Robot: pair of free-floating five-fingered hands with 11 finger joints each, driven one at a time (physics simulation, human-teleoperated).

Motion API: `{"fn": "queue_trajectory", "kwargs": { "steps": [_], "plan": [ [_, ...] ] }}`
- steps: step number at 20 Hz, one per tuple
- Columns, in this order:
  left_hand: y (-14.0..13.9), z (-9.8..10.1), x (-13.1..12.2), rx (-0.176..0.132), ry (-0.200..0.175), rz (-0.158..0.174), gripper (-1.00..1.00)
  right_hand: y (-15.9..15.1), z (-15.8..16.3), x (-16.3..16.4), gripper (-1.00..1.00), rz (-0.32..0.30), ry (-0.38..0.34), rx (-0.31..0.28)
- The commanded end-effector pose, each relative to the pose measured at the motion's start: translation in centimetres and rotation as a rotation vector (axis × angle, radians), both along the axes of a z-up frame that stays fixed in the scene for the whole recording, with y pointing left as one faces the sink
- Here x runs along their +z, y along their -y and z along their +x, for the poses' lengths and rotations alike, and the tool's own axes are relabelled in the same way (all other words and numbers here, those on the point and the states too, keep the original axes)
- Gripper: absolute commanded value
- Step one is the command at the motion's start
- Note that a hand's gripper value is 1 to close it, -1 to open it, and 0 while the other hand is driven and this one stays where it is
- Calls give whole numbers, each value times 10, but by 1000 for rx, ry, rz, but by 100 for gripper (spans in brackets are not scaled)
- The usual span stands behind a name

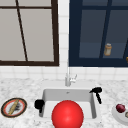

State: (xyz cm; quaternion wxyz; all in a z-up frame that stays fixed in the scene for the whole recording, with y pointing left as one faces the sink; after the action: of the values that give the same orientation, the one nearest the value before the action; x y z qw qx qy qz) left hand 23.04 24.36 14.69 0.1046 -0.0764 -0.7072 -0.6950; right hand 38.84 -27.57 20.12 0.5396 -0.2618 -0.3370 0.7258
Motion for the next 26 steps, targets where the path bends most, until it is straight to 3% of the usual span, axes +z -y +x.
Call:
{"fn": "queue_trajectory", "kwargs": {
  "steps": [1, 26],
  "plan": [
    [0, 0, 0, 0, 0, 0, 0, 18, -9, 9, -100, 36, 0, -40],
    [0, 0, 0, 0, 0, 0, 0, 147, -98, 69, -100, 81, 6, -14]
  ]
}}
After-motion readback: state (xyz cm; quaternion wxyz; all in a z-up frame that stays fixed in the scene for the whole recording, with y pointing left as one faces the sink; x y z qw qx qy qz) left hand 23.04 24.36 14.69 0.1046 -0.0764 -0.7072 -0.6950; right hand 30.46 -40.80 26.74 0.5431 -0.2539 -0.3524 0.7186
